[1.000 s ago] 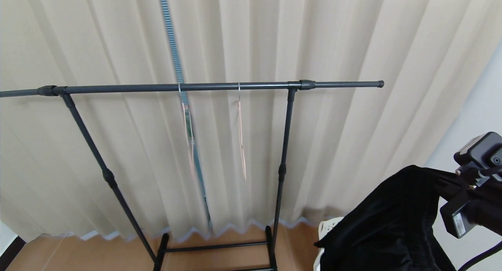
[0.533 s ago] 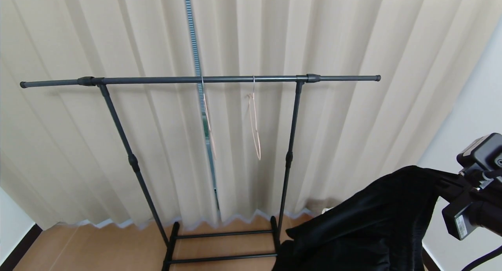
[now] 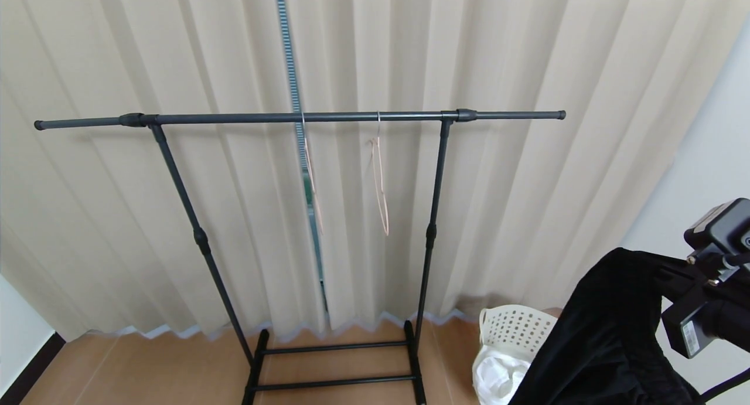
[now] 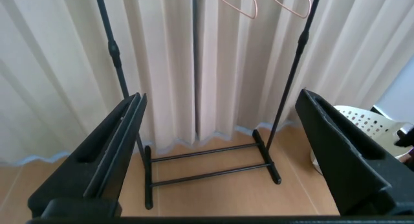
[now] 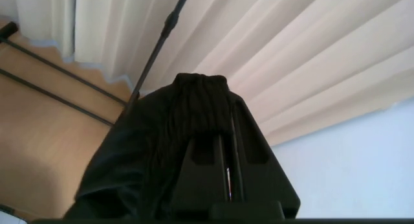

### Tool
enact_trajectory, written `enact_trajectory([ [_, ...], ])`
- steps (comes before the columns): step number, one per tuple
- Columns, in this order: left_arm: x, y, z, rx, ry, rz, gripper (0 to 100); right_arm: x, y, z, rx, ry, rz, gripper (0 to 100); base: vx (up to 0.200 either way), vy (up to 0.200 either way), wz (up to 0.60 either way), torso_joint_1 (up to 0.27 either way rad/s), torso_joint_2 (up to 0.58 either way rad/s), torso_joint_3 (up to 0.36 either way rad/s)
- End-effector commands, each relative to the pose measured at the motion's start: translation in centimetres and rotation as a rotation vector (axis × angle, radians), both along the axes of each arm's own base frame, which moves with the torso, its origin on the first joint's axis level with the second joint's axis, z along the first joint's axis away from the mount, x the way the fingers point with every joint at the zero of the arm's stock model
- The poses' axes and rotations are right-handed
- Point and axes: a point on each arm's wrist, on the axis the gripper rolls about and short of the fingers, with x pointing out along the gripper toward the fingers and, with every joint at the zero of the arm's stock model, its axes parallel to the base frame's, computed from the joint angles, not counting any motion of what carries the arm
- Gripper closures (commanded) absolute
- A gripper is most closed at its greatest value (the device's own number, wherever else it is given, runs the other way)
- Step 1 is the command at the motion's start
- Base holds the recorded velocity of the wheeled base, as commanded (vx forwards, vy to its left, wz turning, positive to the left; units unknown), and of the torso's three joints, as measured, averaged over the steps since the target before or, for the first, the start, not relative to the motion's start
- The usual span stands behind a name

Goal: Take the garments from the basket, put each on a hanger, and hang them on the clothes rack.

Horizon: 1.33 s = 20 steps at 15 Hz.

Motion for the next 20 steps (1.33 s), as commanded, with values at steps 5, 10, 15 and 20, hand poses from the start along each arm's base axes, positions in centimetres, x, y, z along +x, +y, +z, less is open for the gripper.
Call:
enact_trajectory([
  [5, 0.0, 0.0, 0.0, 0.035, 0.001, -0.008, 0, 0.0, 0.0, -0.2, 0.0, 0.008, 0.008, 100, 0.0, 0.0, 0.0, 0.0, 0.0, 0.0],
  [10, 0.6, -0.1, 0.3, 0.036, 0.117, -0.007, 0, 0.0, 2.2, -0.4, 0.047, 0.045, 0.116, 100, 0.0, 0.0, 0.0, 0.0, 0.0, 0.0],
  [15, 3.6, -0.2, 6.3, 0.033, 0.254, -0.089, 0, 2.9, 4.2, -0.4, 0.276, 0.151, 0.017, 100, 0.0, 0.0, 0.0, 0.0, 0.0, 0.0],
  [20, 7.8, -1.7, 8.4, 0.022, 0.407, -0.419, 0, 3.6, 4.8, -1.3, 0.276, 0.192, 0.033, 100, 0.0, 0.0, 0.0, 0.0, 0.0, 0.0],
])
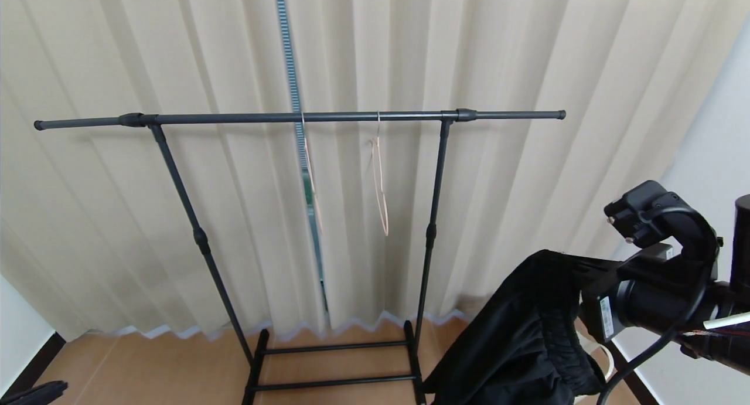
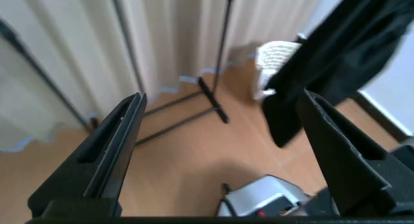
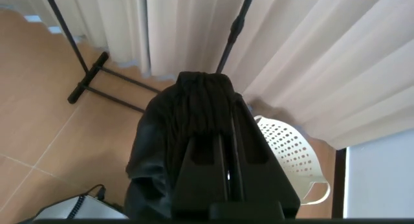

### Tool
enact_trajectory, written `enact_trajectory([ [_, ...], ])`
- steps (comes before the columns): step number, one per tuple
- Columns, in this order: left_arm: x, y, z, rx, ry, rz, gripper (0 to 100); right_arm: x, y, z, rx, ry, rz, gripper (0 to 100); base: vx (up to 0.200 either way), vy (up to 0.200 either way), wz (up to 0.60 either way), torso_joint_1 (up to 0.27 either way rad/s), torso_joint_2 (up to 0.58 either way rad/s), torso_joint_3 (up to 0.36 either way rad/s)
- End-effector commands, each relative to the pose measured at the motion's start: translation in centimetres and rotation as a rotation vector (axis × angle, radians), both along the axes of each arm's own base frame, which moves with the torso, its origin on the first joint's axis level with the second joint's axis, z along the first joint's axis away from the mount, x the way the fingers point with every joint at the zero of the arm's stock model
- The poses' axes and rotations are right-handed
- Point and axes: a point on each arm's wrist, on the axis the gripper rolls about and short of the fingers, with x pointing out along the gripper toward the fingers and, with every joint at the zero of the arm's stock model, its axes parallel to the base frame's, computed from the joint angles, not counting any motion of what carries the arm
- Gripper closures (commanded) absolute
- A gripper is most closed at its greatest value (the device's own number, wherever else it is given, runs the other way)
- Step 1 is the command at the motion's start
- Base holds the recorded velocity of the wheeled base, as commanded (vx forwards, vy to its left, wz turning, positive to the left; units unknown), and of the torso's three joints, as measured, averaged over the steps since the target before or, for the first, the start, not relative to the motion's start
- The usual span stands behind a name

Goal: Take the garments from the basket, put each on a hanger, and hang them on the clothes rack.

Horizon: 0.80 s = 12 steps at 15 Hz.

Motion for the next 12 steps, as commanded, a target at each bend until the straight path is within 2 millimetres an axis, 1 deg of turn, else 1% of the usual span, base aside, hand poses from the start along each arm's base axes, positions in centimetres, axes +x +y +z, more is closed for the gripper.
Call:
enact_trajectory([
  [1, 5.2, -2.6, 1.3, -0.079, 0.197, -0.201, 0, 0.4, 1.0, -0.4, -0.012, 0.022, 0.028, 100, 0.0, 0.0, 0.0, 0.0, 0.0, 0.0],
  [2, 7.1, -4.1, 1.7, -0.121, 0.238, -0.22, 0, 1.1, 2.0, -0.2, -0.009, 0.024, 0.044, 100, 0.0, 0.0, 0.0, 0.0, 0.0, 0.0],
  [3, 8.8, -5.2, 1.8, -0.103, 0.268, -0.214, 0, 2.3, 3.4, -0.2, -0.017, 0.032, 0.058, 100, 0.0, 0.0, 0.0, 0.0, 0.0, 0.0],
  [5, 10.8, -7.2, 1.7, -0.06, 0.312, -0.231, 0, 4.9, 5.6, 0.0, -0.022, 0.027, 0.044, 100, 0.0, 0.0, 0.0, 0.0, 0.0, 0.0],
  [6, 11.1, -7.6, 1.7, -0.055, 0.322, -0.24, 0, 5.4, 6.0, -0.1, -0.021, 0.031, 0.041, 100, 0.0, 0.0, 0.0, 0.0, 0.0, 0.0],
  [7, 11.7, -8.3, 1.6, -0.045, 0.338, -0.255, 0, 6.4, 6.7, -0.4, -0.005, 0.04, 0.027, 100, 0.0, 0.0, 0.0, 0.0, 0.0, 0.0],
  [9, 12.6, -10.0, 0.7, -0.033, 0.393, -0.28, 0, 7.3, 8.2, -0.4, 0.044, 0.037, -0.029, 100, 0.0, 0.0, 0.0, 0.0, 0.0, 0.0],
  [10, 13.2, -11.0, 0.4, -0.031, 0.415, -0.292, 0, 7.2, 9.0, -0.1, 0.078, 0.033, -0.064, 100, 0.0, 0.0, 0.0, 0.0, 0.0, 0.0],
  [11, 14.0, -12.3, -0.5, -0.024, 0.454, -0.295, 0, 7.3, 10.0, 0.4, 0.092, 0.006, -0.102, 100, 0.0, 0.0, 0.0, 0.0, 0.0, 0.0],
  [12, 14.6, -13.2, -0.8, -0.032, 0.466, -0.285, 0, 7.6, 10.3, 0.5, 0.092, -0.007, -0.125, 100, 0.0, 0.0, 0.0, 0.0, 0.0, 0.0],
])
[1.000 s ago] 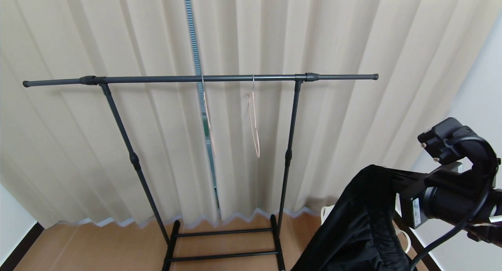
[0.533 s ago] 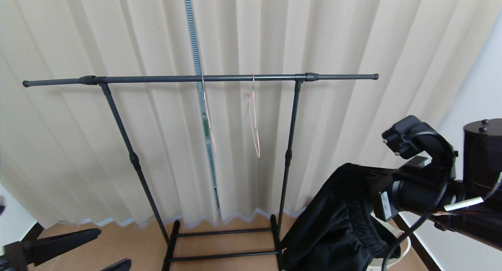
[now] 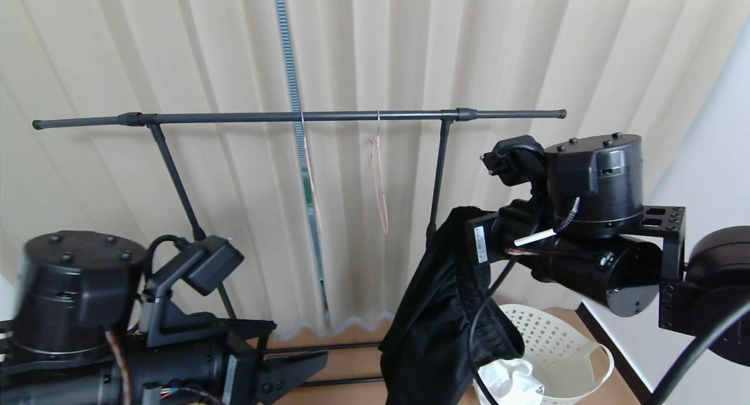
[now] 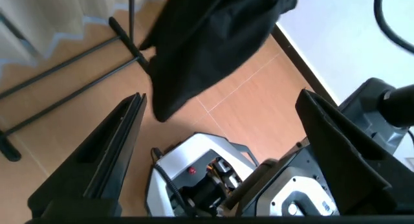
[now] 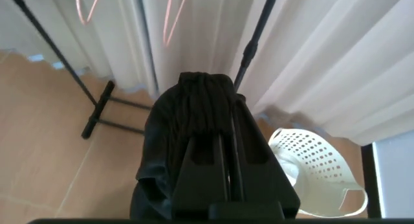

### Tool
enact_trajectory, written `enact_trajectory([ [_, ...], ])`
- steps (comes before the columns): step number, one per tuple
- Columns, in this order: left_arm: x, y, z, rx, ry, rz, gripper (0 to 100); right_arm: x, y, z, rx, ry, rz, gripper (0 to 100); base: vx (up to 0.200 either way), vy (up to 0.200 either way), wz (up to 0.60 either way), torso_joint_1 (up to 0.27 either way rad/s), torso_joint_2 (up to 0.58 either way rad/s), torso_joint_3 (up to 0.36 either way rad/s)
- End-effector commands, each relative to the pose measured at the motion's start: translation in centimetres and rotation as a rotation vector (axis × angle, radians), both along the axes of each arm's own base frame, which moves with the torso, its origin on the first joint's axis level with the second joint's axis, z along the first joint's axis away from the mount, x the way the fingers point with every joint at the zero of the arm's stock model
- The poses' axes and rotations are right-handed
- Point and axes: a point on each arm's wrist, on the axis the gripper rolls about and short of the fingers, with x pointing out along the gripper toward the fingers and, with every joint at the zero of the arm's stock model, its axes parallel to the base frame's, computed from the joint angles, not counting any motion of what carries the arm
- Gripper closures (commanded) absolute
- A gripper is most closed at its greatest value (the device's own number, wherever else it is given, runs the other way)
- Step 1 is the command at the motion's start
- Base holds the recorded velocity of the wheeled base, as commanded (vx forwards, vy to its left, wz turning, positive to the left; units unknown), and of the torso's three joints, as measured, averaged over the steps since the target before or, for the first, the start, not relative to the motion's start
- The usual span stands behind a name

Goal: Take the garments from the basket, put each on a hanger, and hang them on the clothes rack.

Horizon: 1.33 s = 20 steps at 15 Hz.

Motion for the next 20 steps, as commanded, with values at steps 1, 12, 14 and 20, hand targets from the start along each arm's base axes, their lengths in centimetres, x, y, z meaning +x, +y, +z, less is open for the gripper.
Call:
enact_trajectory([
  [1, 2.6, -4.2, -2.4, 0.031, 0.088, 0.006, 0, 0.8, 1.8, -0.2, 0.036, 0.004, -0.012, 100, 0.0, 0.0, 0.0, 0.0, 0.0, 0.0],
  [12, 6.5, -14.4, -4.7, -0.005, 0.033, 0.042, 0, 2.6, 4.3, 1.8, 0.261, -0.068, -0.187, 100, 0.0, 0.0, 0.0, 0.0, 0.0, 0.0],
  [14, 7.1, -15.6, -4.4, -0.03, 0.019, 0.038, 0, 2.6, 4.3, 2.1, 0.269, -0.086, -0.209, 100, 0.0, 0.0, 0.0, 0.0, 0.0, 0.0],
  [20, 8.5, -19.3, -4.8, -0.053, -0.027, 0.114, 0, 2.0, 4.4, 2.3, 0.265, -0.094, -0.226, 100, 0.0, 0.0, 0.0, 0.0, 0.0, 0.0],
])
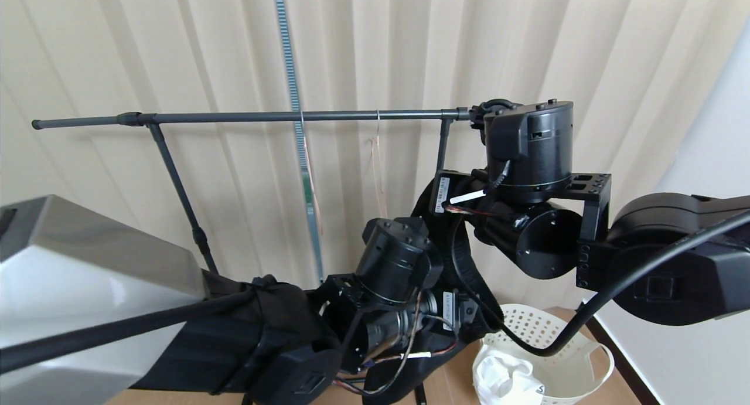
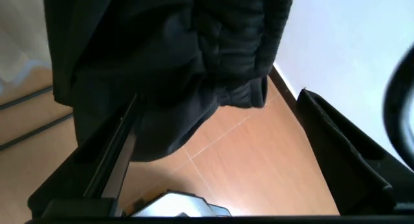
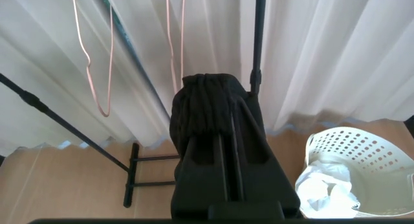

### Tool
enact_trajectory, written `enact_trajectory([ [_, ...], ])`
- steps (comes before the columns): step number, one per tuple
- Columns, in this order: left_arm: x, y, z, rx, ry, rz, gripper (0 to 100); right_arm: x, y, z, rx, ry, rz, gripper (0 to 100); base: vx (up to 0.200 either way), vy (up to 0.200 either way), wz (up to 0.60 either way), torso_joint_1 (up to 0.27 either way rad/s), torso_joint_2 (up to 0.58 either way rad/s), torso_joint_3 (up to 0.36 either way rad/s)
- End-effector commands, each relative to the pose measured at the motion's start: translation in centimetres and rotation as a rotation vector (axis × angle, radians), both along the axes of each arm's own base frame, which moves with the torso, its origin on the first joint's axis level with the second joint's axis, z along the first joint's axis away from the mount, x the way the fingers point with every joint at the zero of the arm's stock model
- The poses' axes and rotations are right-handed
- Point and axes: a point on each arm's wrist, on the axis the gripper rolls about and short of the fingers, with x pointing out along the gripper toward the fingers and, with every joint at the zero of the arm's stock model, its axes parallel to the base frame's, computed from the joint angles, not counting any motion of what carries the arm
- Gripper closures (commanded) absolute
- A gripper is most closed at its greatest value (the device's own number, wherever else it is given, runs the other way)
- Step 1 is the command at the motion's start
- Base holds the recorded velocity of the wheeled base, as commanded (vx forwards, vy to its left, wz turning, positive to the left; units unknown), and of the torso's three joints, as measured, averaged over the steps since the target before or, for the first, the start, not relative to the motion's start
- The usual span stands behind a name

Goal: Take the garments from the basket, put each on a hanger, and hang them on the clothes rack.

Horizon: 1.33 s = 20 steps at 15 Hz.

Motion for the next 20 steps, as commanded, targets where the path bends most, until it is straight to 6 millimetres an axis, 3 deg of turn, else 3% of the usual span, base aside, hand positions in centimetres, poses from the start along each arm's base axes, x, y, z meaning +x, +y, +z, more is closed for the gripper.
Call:
enact_trajectory([
  [1, 0.4, -1.2, -0.4, 0.002, -0.012, 0.007, 0, -0.3, 0.1, 0.2, 0.004, -0.004, 0.003, 100, 0.0, 0.0, 0.0, 0.0, 0.0, 0.0],
  [5, 1.4, -2.2, -0.8, 0.02, -0.054, 0.087, 0, -0.9, -0.3, 0.6, 0.007, -0.012, -0.003, 100, 0.0, 0.0, 0.0, 0.0, 0.0, 0.0],
  [12, 2.4, -1.2, -2.4, 0.104, -0.074, 0.201, 0, -1.4, -0.9, 1.2, 0.017, -0.024, -0.006, 100, 0.0, 0.0, 0.0, 0.0, 0.0, 0.0],
  [17, -0.3, 1.8, -4.2, 0.226, -0.026, 0.195, 0, -0.8, -1.4, 1.5, 0.024, -0.033, -0.03, 100, 0.0, 0.0, 0.0, 0.0, 0.0, 0.0],
  [20, -1.5, 2.4, -5.7, 0.279, 0.008, 0.175, 0, -0.8, -1.4, 1.5, 0.025, -0.034, -0.03, 100, 0.0, 0.0, 0.0, 0.0, 0.0, 0.0],
])
